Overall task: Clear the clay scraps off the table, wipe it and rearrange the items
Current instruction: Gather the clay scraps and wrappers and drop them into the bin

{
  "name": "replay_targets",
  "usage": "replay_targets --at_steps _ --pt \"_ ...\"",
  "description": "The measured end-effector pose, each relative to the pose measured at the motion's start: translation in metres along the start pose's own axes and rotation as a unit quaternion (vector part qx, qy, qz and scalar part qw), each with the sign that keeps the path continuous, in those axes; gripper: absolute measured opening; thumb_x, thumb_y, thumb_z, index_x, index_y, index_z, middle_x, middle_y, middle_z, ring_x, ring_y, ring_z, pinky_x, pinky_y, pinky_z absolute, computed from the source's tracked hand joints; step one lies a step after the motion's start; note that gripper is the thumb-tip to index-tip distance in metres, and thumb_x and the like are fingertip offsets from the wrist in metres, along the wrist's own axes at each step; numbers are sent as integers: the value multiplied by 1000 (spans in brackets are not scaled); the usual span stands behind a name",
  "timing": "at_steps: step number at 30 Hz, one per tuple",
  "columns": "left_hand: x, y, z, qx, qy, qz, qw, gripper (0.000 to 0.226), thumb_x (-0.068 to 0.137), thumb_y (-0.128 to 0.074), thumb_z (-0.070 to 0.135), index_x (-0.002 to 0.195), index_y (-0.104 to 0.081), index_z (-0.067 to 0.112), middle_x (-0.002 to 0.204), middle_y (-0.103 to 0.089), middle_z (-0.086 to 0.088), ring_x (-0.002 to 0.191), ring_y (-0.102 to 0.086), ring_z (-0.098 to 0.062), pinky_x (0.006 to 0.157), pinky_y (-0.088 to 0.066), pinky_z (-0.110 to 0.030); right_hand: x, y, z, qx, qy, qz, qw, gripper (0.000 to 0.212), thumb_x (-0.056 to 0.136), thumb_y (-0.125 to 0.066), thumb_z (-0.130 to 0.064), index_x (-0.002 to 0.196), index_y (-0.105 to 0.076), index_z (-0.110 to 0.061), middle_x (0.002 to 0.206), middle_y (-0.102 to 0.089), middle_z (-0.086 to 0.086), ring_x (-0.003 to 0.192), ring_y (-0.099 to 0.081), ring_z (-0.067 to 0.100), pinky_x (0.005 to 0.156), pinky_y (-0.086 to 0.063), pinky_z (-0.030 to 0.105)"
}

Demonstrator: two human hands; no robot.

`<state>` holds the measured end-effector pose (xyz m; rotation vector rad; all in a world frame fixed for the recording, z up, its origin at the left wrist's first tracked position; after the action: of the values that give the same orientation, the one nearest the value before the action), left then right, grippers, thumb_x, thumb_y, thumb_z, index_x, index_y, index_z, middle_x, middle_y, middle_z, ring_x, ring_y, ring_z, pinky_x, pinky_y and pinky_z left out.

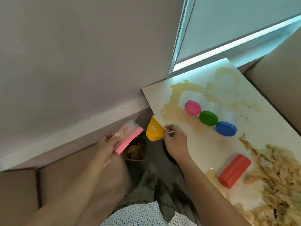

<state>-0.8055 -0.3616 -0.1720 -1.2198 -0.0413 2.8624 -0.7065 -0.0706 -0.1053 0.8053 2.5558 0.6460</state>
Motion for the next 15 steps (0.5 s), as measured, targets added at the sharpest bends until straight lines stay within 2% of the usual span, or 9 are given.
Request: replay_targets --at_steps 3,8,13,15 --pt "12 25 -6 13 -6 35 999 27 92 -74 8 107 -55 18 117 -66 -11 90 -69 -19 60 -59 -31 -1 -39 -6 -33 17 -42 998 14 98 -61 -14 108 -71 -15 99 -65 1 88 -61 17 77 -49 32" --pt "39 54 -36 53 8 95 994 30 88 -79 15 106 -57 23 116 -67 -14 96 -70 -26 74 -57 -39 2 -99 21 -77 -15 -108 991 15 98 -64 -20 112 -69 -18 99 -61 -5 85 -58 3 68 -38 10" --pt "85 65 -75 116 15 163 980 24 85 -80 22 98 -60 26 103 -70 -9 91 -70 -27 80 -59 -46 27 -167 78 -99 -54 -155 981 17 99 -65 -20 116 -67 -19 105 -58 -6 87 -59 3 65 -41 10" --pt "110 65 -90 142 11 178 974 19 86 -77 20 97 -61 22 97 -71 -9 83 -70 -23 69 -60 -38 40 -197 106 -118 -69 -161 977 20 98 -65 -19 119 -68 -18 107 -57 -6 89 -60 7 72 -50 15"
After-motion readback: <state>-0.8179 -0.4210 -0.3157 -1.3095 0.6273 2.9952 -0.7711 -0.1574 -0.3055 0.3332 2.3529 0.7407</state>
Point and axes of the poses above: each hand's wrist, its own x-axis towards the middle knuckle, its own y-axis out of the back of the hand, z = x × y, the point moved 10 cm from there along x, towards the middle knuckle
